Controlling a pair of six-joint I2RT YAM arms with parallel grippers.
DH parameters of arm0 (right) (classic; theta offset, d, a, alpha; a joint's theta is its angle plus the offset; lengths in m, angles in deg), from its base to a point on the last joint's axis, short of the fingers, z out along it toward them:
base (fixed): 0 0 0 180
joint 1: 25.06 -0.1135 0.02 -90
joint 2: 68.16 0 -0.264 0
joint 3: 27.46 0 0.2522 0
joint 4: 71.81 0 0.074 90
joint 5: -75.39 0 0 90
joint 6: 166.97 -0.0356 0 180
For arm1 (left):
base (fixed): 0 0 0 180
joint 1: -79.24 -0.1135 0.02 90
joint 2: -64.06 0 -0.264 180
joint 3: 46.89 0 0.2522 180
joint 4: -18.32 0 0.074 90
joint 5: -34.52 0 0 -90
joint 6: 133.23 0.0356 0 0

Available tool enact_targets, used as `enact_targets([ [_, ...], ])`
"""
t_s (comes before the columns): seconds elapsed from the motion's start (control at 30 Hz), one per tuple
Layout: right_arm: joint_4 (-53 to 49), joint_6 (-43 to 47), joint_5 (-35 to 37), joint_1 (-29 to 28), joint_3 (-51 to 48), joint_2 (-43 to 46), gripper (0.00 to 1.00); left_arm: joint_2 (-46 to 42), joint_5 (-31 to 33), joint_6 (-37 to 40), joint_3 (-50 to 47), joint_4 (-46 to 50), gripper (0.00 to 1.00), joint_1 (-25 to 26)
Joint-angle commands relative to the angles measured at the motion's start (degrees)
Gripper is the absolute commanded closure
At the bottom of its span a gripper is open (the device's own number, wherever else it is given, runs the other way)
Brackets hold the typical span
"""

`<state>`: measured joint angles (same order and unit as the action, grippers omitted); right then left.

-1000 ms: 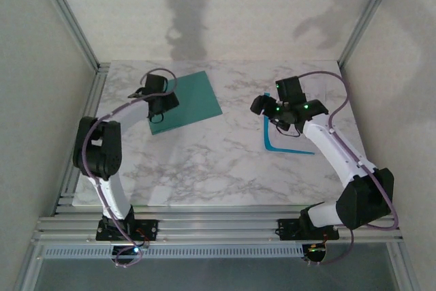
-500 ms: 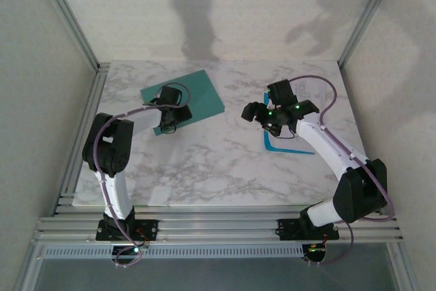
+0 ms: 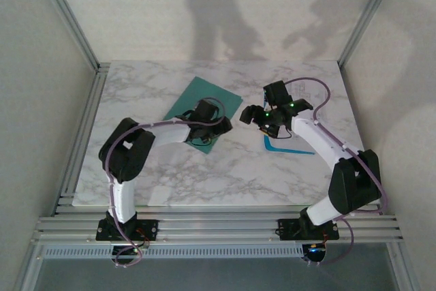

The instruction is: Put the files into the folder

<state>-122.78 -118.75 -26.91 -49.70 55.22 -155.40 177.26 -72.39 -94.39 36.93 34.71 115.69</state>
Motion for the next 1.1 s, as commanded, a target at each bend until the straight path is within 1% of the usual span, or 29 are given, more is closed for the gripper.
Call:
enact_targets([
  [0.0,-1.3,-0.7,-1.5,-0.3,-0.9,-0.7,0.15,0.9,-5.4,-2.6,4.7,3.1,0.21,1.7],
  [0.07,-1.5,-0.7,-1.6,-0.3,-0.9,-1.1,0.15,-0.7,-5.6,-2.6,6.4,3.8,0.21,1.3],
  [0.13,-1.8,-0.7,-1.7,-0.3,-0.6,-1.7,0.15,-2.5,-5.1,-1.6,8.0,6.1,0.21,-0.1],
  [0.23,-1.8,-0.8,-2.4,-0.2,-0.4,-2.6,0.16,-5.3,-3.6,1.7,8.9,10.8,0.24,-4.7],
  [0.37,-1.7,-1.0,-3.7,-0.3,0.2,-4.1,0.17,-4.8,3.2,12.9,13.0,24.6,0.33,-13.1],
  [0.5,-1.5,-1.0,-4.2,-0.3,0.6,-5.0,0.18,-2.2,11.9,25.0,16.8,31.8,0.33,-18.7],
  [0.57,-1.5,-1.1,-4.5,-0.3,1.0,-5.4,0.18,-0.3,13.9,29.6,18.1,32.6,0.32,-20.6],
  [0.67,-1.6,-1.1,-4.7,-0.4,1.5,-5.8,0.18,2.3,12.9,33.8,18.6,31.8,0.31,-22.3],
  [0.8,-1.6,-1.1,-4.7,-0.5,1.5,-6.0,0.18,4.5,11.0,36.4,18.2,30.0,0.33,-23.1],
  [0.87,-1.9,-0.9,-4.6,-0.5,1.4,-5.9,0.18,5.8,9.4,36.8,17.7,29.6,0.38,-23.3],
  [0.93,-2.0,-0.9,-4.4,-0.5,1.2,-5.9,0.18,6.4,9.1,36.9,16.6,29.2,0.43,-23.3],
  [1.07,-2.1,-0.7,-4.3,-0.6,1.1,-5.9,0.18,5.3,8.4,36.2,12.7,27.6,0.56,-23.3],
])
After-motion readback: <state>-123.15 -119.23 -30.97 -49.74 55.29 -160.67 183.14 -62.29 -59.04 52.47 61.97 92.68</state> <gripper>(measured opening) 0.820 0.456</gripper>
